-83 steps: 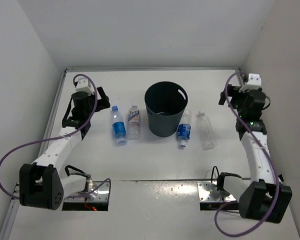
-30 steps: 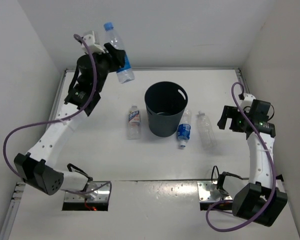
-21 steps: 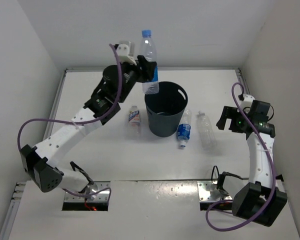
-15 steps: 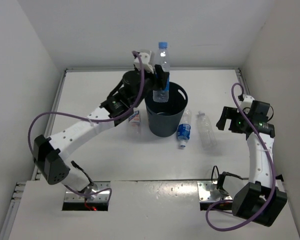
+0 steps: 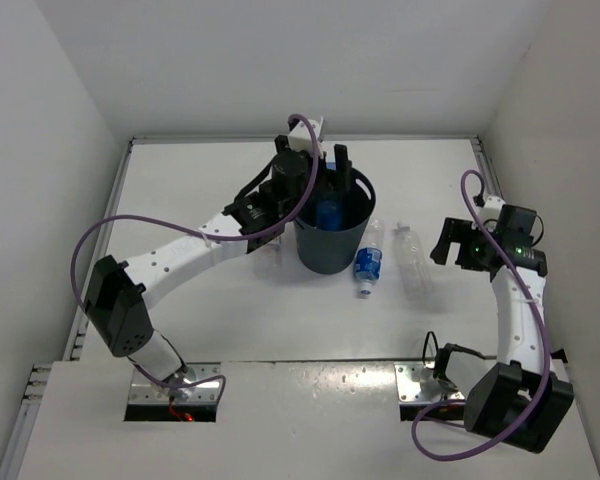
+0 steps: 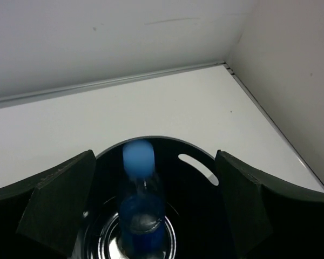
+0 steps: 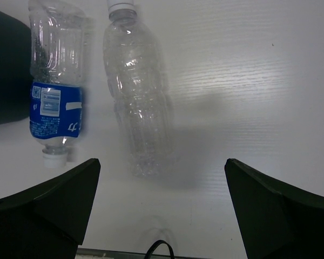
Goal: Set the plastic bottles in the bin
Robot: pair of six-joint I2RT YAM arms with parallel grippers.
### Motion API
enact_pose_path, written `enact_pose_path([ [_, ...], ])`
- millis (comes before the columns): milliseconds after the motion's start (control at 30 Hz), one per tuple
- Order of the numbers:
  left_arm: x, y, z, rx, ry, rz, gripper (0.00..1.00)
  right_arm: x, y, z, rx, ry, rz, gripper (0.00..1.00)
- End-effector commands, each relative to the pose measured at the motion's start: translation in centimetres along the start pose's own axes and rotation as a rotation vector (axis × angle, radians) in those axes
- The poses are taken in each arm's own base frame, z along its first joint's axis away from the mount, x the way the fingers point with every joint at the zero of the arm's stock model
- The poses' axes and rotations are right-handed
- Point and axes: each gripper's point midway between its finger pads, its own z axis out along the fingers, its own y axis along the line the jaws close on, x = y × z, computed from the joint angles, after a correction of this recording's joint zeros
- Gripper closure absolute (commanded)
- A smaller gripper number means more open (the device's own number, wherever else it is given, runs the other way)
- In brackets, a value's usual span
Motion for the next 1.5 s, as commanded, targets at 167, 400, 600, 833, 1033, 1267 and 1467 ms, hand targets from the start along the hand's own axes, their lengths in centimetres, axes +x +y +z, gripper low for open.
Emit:
enact_pose_path([
  [167,-6.1,3.1,-1.6,-0.175,-0.137,0.027,0.00,-0.1,-0.2,0.3,-0.001,-0.018,-0.011,0.00],
  [400,-1.6,15.0,-4.5,-0.479,-0.053,-0.036,0.00,-0.6,1.0,0.2,-0.074,-0.014,-0.166,0.00],
  [600,6.2,24.5,-10.2,-0.700,0.078,-0.063,0.00,-1.3,1.3,0.6,-0.156,0.089,-0.181,0.00],
  [833,10.8,28.3,-14.9,-0.782,0.141,-0.059,0.00,1.8,1.5,4.3,-0.305,0.454,-0.039,0.03],
  [1033,14.7,30.3,-17.2,-0.814,0.212,-0.087,0.00,0.6,2.2,7.6,-0.240,0.482,-0.133,0.02],
  [1267,18.1,30.8,-19.6,-0.777,0.223,-0.098,0.00,1.7,1.1,10.8,-0.179,0.576,-0.084,0.02],
  [1467,18.2,30.6,-19.8,-0.728,0.211,-0.109,0.00,2.1,1.2,13.0,-0.090,0.616,-0.160,0.01],
])
